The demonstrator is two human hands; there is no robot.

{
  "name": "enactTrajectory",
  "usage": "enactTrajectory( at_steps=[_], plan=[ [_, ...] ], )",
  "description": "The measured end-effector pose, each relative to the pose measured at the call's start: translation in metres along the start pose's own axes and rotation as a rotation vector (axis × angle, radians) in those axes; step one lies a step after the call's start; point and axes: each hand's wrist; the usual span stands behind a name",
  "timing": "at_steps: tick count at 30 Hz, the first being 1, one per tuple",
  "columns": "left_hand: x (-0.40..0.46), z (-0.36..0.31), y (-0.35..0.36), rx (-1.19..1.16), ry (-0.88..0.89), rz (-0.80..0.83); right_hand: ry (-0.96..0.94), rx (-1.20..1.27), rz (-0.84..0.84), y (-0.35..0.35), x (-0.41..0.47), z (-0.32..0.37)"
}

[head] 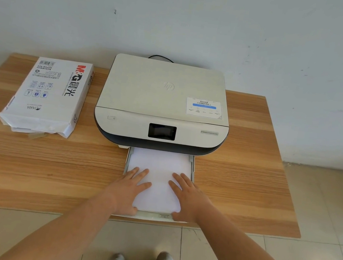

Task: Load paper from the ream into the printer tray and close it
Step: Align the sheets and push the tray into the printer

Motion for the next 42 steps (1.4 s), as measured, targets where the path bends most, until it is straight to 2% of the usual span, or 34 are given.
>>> enactTrajectory(
  at_steps=[25, 32, 36, 40, 42],
  plan=[
    [0.001, -0.003, -0.003, -0.010, -0.020, 0.008, 0.011, -0.010, 0.030, -0.002, 0.001, 0.004],
    [0.001, -0.002, -0.004, 0.008, -0.016, 0.028, 0.011, 0.060, 0.041, -0.007, 0.001, 0.003],
    [0.001, 0.001, -0.003, 0.005, 0.007, 0.012, 0.053, 0.259, -0.087, -0.019, 0.000, -0.003],
    [-0.002, 0.010, -0.009, -0.035, 0.039, -0.048, 0.227, 0.424, -0.286, -0.031, 0.003, -0.022],
    [-0.004, 0.018, -0.015, -0.112, 0.005, -0.133, 0.308, 0.427, -0.342, -0.035, 0.003, -0.033]
  ],
)
Point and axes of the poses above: each hand's wrist, its own x-axis towards the middle knuckle, its own y-axis out of the palm, z = x × y, and after that the axes turned 3 degrees about z, right-handed
